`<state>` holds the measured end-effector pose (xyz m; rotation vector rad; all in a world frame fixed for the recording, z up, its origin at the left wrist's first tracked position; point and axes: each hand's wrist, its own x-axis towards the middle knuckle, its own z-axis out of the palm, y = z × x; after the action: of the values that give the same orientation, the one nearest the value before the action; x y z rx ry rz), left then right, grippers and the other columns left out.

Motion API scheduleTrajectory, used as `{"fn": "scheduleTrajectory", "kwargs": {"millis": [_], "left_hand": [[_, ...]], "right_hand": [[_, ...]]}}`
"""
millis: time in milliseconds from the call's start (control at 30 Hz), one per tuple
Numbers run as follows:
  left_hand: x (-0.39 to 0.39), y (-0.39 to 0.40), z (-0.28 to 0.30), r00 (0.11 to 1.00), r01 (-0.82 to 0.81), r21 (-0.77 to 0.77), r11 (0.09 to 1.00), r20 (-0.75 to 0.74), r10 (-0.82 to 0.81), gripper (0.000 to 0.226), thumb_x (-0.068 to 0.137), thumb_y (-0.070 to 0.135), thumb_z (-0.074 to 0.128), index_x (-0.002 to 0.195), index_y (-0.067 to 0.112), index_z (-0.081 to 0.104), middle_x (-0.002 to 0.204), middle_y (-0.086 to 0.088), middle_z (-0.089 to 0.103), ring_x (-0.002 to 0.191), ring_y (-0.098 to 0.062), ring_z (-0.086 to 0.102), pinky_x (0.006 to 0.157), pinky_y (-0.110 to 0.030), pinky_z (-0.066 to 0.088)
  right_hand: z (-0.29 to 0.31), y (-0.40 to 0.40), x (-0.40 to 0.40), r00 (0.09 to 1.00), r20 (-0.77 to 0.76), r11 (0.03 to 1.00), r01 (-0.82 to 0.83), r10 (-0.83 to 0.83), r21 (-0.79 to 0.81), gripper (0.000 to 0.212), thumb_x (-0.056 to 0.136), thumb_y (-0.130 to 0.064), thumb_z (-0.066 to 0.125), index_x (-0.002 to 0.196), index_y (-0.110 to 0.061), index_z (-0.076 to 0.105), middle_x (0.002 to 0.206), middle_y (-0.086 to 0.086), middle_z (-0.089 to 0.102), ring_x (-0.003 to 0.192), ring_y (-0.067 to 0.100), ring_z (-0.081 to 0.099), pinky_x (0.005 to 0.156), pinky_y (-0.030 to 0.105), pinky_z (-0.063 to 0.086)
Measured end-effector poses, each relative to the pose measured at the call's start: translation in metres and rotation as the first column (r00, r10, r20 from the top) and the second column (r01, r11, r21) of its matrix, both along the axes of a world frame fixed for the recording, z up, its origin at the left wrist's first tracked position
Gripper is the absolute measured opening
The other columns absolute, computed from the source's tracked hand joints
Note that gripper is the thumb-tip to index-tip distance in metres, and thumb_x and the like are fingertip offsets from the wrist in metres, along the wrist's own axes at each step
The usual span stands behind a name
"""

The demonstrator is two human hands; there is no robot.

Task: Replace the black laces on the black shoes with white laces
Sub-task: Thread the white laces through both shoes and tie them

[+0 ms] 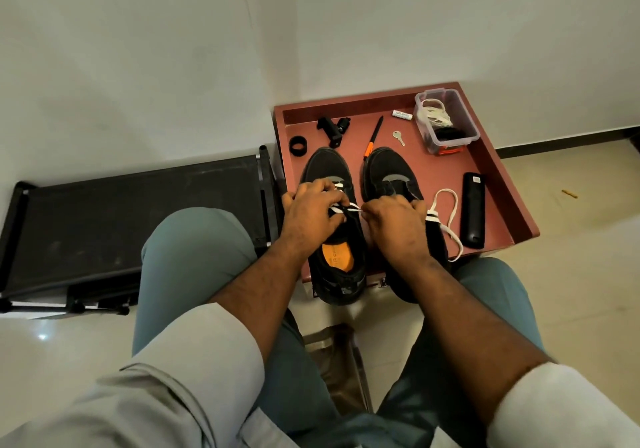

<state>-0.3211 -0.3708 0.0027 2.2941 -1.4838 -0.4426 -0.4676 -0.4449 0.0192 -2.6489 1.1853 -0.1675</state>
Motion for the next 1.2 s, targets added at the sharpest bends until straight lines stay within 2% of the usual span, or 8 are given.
{"fn": "scheduleTrajectory", "kwargs": {"millis": [267, 500, 667, 833, 900, 967, 1067, 1200], "left_hand": [[-0.001, -0.001, -0.004, 0.99, 0.056, 0.064, 0.996, 0.122, -0.064, 0.028, 0.09, 0.036, 0.062, 0.118, 0.038, 0.06, 0.129, 0.008, 0.05, 0.122, -0.019, 0.044, 0.102, -0.048, 0.03], [0.005, 0.001, 0.001, 0.972, -0.068, -0.103, 0.992, -0.23, 0.043, 0.03, 0.086, 0.021, 0.066, 0.111, 0.037, 0.069, 0.132, 0.014, 0.048, 0.13, -0.015, 0.037, 0.1, -0.038, 0.022], [0.008, 0.003, 0.004, 0.9, -0.206, -0.209, 0.956, -0.423, 0.102, 0.046, 0.078, 0.004, 0.058, 0.108, 0.038, 0.07, 0.114, 0.023, 0.048, 0.12, -0.012, 0.048, 0.103, -0.05, 0.04], [0.012, 0.001, -0.006, 0.863, -0.28, -0.201, 0.939, -0.481, 0.154, 0.047, 0.074, 0.001, 0.056, 0.103, 0.034, 0.072, 0.108, 0.02, 0.054, 0.113, -0.011, 0.054, 0.101, -0.048, 0.043], [0.011, 0.001, -0.006, 0.862, -0.284, -0.214, 0.935, -0.485, 0.151, 0.041, 0.077, -0.002, 0.058, 0.101, 0.028, 0.073, 0.104, 0.017, 0.057, 0.106, -0.01, 0.056, 0.098, -0.039, 0.047], [0.009, 0.001, 0.003, 0.834, -0.297, -0.229, 0.927, -0.535, 0.135, 0.03, 0.082, -0.002, 0.061, 0.096, 0.021, 0.074, 0.097, 0.012, 0.061, 0.091, -0.01, 0.06, 0.086, -0.024, 0.051], [0.003, -0.001, 0.024, 0.699, -0.289, -0.173, 0.942, -0.711, 0.084, 0.021, 0.085, 0.0, 0.06, 0.086, 0.013, 0.076, 0.085, 0.003, 0.072, 0.073, -0.022, 0.066, 0.068, -0.03, 0.057], [-0.011, 0.0, 0.044, 0.188, -0.213, -0.004, 0.977, -0.982, 0.037, 0.026, 0.097, 0.013, 0.044, 0.111, 0.014, 0.066, 0.098, -0.003, 0.07, 0.055, -0.021, 0.055, 0.042, -0.024, 0.038]], "right_hand": [[0.015, -0.012, -0.041, 0.992, -0.027, 0.992, 0.127, -0.126, 0.004, 0.017, 0.094, -0.027, 0.057, 0.1, -0.021, 0.072, 0.098, 0.0, 0.066, 0.098, 0.021, 0.044, 0.078, 0.031, 0.02], [0.028, -0.025, -0.024, 0.991, -0.004, 0.991, 0.134, -0.134, 0.016, 0.032, 0.092, -0.047, 0.056, 0.089, -0.021, 0.076, 0.119, -0.008, 0.056, 0.114, 0.021, 0.042, 0.093, 0.04, 0.026], [0.021, -0.039, 0.004, 0.94, -0.316, 0.983, -0.077, 0.127, 0.166, 0.034, 0.088, -0.046, 0.06, 0.121, -0.036, 0.062, 0.151, -0.002, 0.033, 0.139, 0.027, 0.022, 0.107, 0.053, 0.021], [0.009, -0.04, 0.019, 0.814, -0.536, 0.965, -0.105, 0.223, 0.241, 0.032, 0.093, -0.044, 0.05, 0.115, -0.028, 0.067, 0.161, -0.002, 0.016, 0.148, 0.034, -0.005, 0.111, 0.065, 0.004], [0.013, -0.04, 0.018, 0.839, -0.506, 0.971, -0.098, 0.199, 0.219, 0.03, 0.096, -0.042, 0.048, 0.108, -0.025, 0.069, 0.157, -0.001, 0.027, 0.148, 0.031, 0.005, 0.112, 0.063, 0.007], [0.027, -0.041, 0.016, 0.942, -0.324, 0.974, -0.012, 0.086, 0.225, 0.03, 0.095, -0.045, 0.051, 0.093, -0.023, 0.071, 0.128, 0.0, 0.058, 0.132, 0.024, 0.04, 0.108, 0.053, 0.019], [0.066, -0.038, 0.016, 0.988, 0.038, 0.806, 0.101, -0.152, 0.584, 0.031, 0.092, -0.038, 0.06, 0.069, -0.017, 0.062, 0.069, -0.003, 0.067, 0.064, 0.008, 0.059, 0.075, 0.028, 0.042], [0.113, -0.028, 0.019, 0.876, 0.315, 0.388, -0.165, -0.364, 0.907, 0.025, 0.094, -0.026, 0.059, 0.075, -0.01, 0.063, 0.067, 0.005, 0.064, 0.055, 0.012, 0.056, 0.057, 0.022, 0.047]]}}
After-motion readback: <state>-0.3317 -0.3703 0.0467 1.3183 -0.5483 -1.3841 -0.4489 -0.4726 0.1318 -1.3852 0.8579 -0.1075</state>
